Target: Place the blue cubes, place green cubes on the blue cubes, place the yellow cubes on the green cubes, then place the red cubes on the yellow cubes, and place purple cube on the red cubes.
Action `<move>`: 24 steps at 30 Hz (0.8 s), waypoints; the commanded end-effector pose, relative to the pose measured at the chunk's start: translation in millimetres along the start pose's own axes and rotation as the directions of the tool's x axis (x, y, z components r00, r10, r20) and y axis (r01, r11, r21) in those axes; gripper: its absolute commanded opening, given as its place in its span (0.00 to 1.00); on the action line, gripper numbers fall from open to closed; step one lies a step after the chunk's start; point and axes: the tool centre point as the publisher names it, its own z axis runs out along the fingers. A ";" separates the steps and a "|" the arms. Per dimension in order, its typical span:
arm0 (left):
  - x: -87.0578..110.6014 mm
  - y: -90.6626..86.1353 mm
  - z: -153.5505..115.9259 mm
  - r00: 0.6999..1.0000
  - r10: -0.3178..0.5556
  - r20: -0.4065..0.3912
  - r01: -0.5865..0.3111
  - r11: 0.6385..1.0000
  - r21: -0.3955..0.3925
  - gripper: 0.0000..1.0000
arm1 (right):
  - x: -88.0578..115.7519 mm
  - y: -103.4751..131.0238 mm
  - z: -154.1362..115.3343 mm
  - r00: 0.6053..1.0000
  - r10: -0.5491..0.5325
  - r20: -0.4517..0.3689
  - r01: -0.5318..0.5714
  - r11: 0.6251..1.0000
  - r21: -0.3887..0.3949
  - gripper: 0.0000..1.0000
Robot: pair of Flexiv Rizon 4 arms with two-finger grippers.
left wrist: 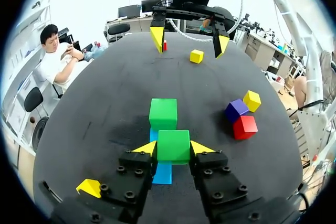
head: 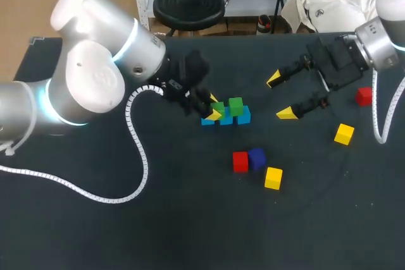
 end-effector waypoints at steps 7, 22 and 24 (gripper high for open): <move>0.2 9.4 0.6 1.000 -0.001 -0.009 0.001 1.000 -0.002 0.00 | 0.2 -0.2 0.2 1.000 -0.001 0.001 0.001 1.000 0.000 1.00; -0.9 17.2 2.1 1.000 0.003 -0.011 -0.003 1.000 -0.005 0.00 | 0.2 -0.2 0.2 1.000 -0.001 0.001 0.001 1.000 0.000 1.00; -0.9 17.8 2.0 1.000 0.003 -0.011 -0.003 1.000 -0.005 0.00 | 0.2 -0.2 0.2 1.000 -0.001 0.001 0.001 1.000 0.000 1.00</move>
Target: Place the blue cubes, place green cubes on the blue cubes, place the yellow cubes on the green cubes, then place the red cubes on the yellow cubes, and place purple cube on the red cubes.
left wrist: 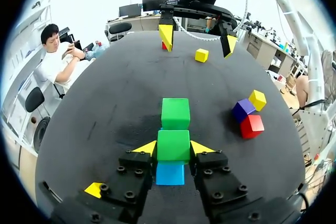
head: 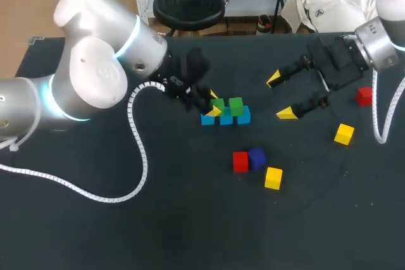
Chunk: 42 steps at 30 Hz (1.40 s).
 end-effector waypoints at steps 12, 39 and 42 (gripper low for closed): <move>5.7 4.9 -3.3 1.000 -0.012 -0.009 0.012 1.000 -0.001 0.00 | 0.2 -0.2 0.2 1.000 -0.001 0.001 0.001 1.000 0.000 1.00; 6.7 7.9 2.3 1.000 -0.020 -0.022 0.020 1.000 0.009 0.00 | 0.2 -0.2 0.2 1.000 -0.001 0.001 0.001 1.000 0.000 1.00; 6.6 7.6 2.4 0.999 -0.023 -0.022 0.024 1.000 0.010 0.34 | 0.2 -0.2 0.2 1.000 -0.001 0.001 0.001 1.000 0.000 1.00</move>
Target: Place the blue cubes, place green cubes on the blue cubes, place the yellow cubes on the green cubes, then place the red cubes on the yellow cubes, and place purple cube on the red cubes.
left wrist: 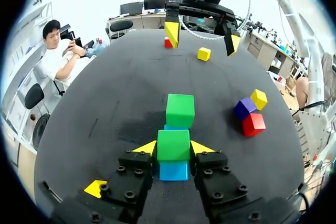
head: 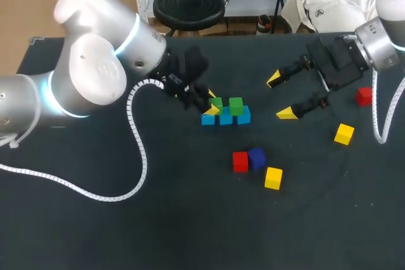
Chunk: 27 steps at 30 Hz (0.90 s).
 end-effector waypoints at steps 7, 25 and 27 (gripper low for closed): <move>-1.1 0.3 3.5 1.000 -0.007 0.000 0.007 1.000 0.009 0.73 | 0.3 -0.2 0.2 1.000 -0.001 0.001 0.001 1.000 0.000 1.00; -19.7 -7.9 -33.1 0.995 0.042 0.096 -0.039 0.999 -0.029 1.00 | 0.3 -0.2 0.2 1.000 -0.001 0.001 0.001 1.000 0.000 1.00; -21.9 -9.2 -37.8 0.993 0.047 0.104 -0.044 0.998 -0.034 1.00 | 0.3 -0.2 0.2 1.000 -0.001 0.001 0.001 1.000 0.000 1.00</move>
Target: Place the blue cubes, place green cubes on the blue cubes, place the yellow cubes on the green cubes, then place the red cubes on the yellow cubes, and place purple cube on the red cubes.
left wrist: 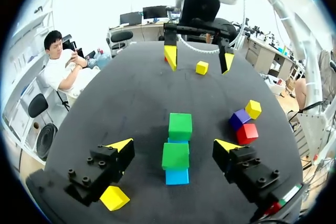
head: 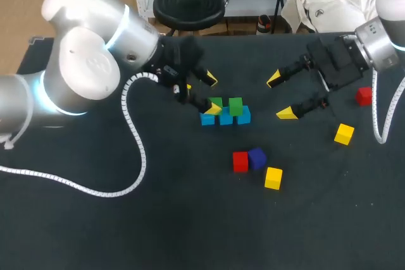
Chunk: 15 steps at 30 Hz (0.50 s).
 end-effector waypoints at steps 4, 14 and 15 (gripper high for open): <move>-4.0 -12.1 -17.4 0.999 0.020 0.029 -0.020 1.000 -0.011 1.00 | 0.2 -0.2 0.3 1.000 -0.001 0.001 0.001 1.000 0.000 1.00; -3.1 -16.4 -33.7 0.996 0.038 0.085 -0.038 0.999 0.000 1.00 | 0.2 -0.2 0.3 1.000 -0.001 0.001 0.001 1.000 0.000 1.00; -1.8 -15.5 -36.0 0.994 0.038 0.099 -0.039 0.999 0.007 1.00 | 0.2 -0.2 0.3 1.000 -0.001 0.001 0.001 1.000 0.000 1.00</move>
